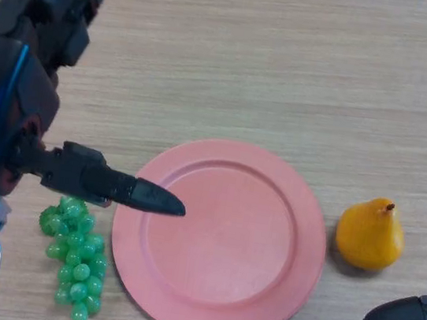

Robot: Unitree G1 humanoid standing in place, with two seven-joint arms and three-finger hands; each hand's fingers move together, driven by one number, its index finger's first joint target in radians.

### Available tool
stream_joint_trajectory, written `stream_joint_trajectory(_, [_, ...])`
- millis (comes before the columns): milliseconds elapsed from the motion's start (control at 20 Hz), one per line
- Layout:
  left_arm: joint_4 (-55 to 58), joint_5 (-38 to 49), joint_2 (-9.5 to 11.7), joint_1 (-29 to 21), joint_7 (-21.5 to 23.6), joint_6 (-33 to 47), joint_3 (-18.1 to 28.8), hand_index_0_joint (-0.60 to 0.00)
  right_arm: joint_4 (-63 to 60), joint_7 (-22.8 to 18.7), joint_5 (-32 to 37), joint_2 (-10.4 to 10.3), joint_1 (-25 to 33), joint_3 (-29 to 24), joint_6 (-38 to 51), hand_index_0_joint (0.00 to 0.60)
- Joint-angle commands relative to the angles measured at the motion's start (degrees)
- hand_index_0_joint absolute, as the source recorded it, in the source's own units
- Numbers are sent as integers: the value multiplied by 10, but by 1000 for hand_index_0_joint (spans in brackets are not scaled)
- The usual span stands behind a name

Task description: Pick up the yellow pear and place it on the plate

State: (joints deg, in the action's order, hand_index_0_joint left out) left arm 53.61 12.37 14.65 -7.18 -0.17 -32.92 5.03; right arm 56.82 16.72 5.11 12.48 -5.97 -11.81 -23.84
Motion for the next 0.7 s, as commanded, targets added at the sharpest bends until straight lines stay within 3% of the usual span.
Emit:
stream_joint_trajectory(50, [22,-15,12,-13,3,66,30,0,26,-15,23,8,13,-2,66,0])
stream_joint_trajectory(350, [-5,12,17,-1,-18,73,53,0,22,-15,30,11,20,3,43,0])
stream_joint_trajectory(550, [-5,13,29,10,-62,50,57,0,-3,-24,94,3,18,-11,39,0])
stream_joint_trajectory(700, [-33,4,27,28,-102,67,69,0,-61,-25,113,14,26,-9,52,0])
